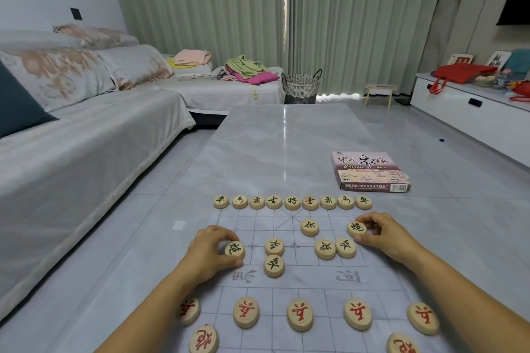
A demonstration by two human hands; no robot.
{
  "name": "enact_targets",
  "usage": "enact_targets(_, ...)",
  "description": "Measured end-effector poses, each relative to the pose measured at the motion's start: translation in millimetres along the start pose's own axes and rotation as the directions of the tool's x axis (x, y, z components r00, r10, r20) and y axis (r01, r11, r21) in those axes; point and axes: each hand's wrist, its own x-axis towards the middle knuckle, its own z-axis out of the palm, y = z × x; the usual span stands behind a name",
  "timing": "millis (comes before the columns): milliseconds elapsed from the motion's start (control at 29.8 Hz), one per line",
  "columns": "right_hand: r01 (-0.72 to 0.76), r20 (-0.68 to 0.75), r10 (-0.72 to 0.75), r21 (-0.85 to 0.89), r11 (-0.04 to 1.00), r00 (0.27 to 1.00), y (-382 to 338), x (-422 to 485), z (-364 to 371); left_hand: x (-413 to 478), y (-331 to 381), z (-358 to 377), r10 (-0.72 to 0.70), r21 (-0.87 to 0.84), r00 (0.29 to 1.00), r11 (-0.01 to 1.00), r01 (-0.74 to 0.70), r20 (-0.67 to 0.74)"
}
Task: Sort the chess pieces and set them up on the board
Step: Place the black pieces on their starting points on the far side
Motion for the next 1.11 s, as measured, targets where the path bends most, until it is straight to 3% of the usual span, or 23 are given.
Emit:
enact_targets(101,-0.005,-0.01,0.005,-0.018,1.0,1.0,-1.0,-0.2,1.1,12.1,2.2,5.6,-0.148,-0.086,0.956,0.988,0.13,-0.254)
enact_targets(235,-0.003,-0.009,0.003,-0.018,1.0,1.0,-1.9,-0.4,1.2,29.5,4.6,8.8,-0.229,0.071,0.896,0.959,0.275,-0.381)
enact_targets(302,0.0,-0.004,0.0,-0.007,1.0,1.0,-1.7,-1.1,0.6,33.1,2.7,7.1,-0.245,0.098,0.906,0.951,0.295,-0.346)
enact_targets(369,0.002,0.001,-0.002,-0.012,1.0,1.0,-0.9,-1.4,0.1,33.3,-5.5,1.0,-0.229,0.071,0.953,0.966,0.247,-0.2)
enact_targets(470,0.009,-0.004,-0.009,-0.027,1.0,1.0,-1.7,-1.9,0.0,28.8,-19.1,-8.8,-0.144,-0.154,0.989,0.979,0.137,-0.034)
enact_targets(537,0.011,-0.004,-0.011,-0.035,0.999,1.0,-1.9,-1.8,0.6,29.0,-22.3,-6.4,-0.13,-0.179,0.988,0.977,0.113,-0.086)
enact_targets(705,0.016,-0.004,-0.016,-0.027,1.0,1.0,-1.7,-1.8,1.1,38.5,-15.5,5.2,-0.181,-0.03,0.949,0.983,0.18,-0.258)
enact_targets(1107,0.035,-0.036,-0.036,-0.044,0.998,0.999,-2.7,-2.3,3.7,44.5,-21.9,9.7,-0.172,0.017,0.937,0.982,0.186,-0.304)
